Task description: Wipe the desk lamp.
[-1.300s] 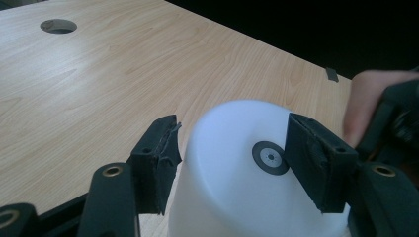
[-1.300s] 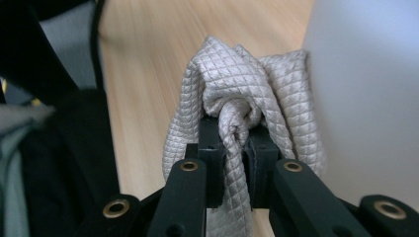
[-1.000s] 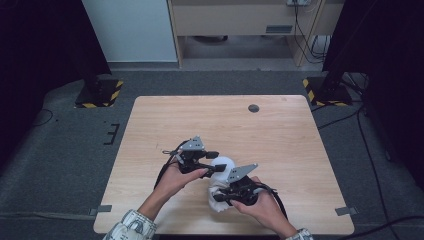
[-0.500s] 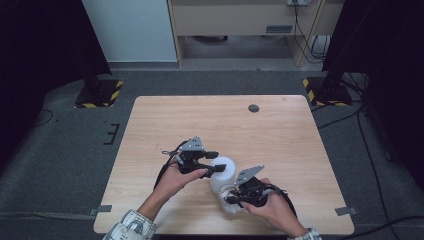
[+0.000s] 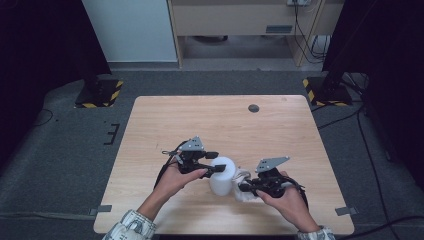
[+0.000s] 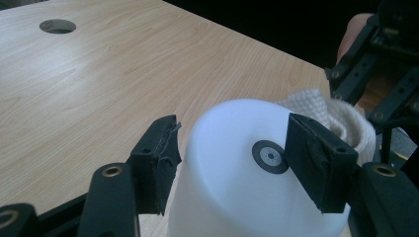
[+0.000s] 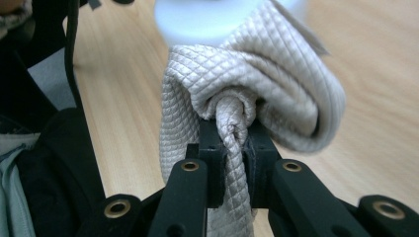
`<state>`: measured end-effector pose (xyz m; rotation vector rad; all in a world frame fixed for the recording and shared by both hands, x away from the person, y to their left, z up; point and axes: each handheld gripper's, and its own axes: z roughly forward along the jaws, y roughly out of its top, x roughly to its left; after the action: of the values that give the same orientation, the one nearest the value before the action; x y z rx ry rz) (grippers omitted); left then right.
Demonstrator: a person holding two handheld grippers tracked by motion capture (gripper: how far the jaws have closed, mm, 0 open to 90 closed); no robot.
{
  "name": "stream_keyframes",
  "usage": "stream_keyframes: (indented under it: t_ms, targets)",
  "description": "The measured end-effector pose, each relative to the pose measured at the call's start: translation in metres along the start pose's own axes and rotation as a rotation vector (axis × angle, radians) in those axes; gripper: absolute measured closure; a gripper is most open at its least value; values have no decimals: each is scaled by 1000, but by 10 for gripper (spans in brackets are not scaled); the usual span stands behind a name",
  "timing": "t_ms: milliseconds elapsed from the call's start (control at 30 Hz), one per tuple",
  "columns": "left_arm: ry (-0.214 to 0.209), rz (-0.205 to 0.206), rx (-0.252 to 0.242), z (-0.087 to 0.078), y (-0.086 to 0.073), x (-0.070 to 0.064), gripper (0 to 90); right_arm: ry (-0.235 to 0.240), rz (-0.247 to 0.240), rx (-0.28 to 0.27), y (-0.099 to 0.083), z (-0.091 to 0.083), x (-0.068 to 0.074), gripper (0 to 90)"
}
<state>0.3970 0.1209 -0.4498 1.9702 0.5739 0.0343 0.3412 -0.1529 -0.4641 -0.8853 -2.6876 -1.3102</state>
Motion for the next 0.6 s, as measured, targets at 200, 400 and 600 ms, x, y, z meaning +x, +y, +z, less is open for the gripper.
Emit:
stream_keyframes:
  t_ms: [200,400,600]
  targets:
    - [-1,-3,0,0,0,0,373,-40,-26,87,-4,19,2,816]
    - [-3,-4,0,0,0,0,373,-61,-35,114,-4,22,5,816]
    - [-1,-6,1,-1,0,2,371,22,-71,39,6,20,23,816]
